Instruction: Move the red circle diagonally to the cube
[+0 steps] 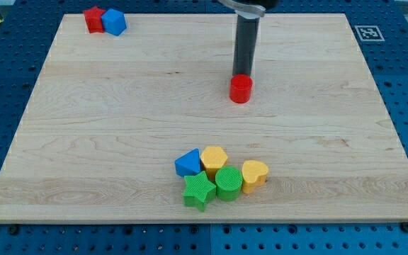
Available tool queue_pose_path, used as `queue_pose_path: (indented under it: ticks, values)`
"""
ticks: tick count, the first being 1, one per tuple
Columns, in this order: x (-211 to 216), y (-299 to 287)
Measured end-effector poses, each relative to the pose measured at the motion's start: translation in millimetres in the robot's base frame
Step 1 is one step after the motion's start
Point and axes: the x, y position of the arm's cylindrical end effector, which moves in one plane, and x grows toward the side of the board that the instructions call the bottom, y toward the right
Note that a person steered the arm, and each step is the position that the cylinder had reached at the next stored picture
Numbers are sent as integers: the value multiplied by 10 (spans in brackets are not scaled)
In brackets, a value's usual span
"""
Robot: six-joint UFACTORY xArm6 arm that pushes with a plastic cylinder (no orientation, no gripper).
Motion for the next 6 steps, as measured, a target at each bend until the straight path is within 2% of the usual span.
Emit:
queue_pose_path:
  ticks: [1, 2, 4, 6]
  values:
    - [78, 160]
    - [254, 41]
    - [256, 40]
    - [531, -129]
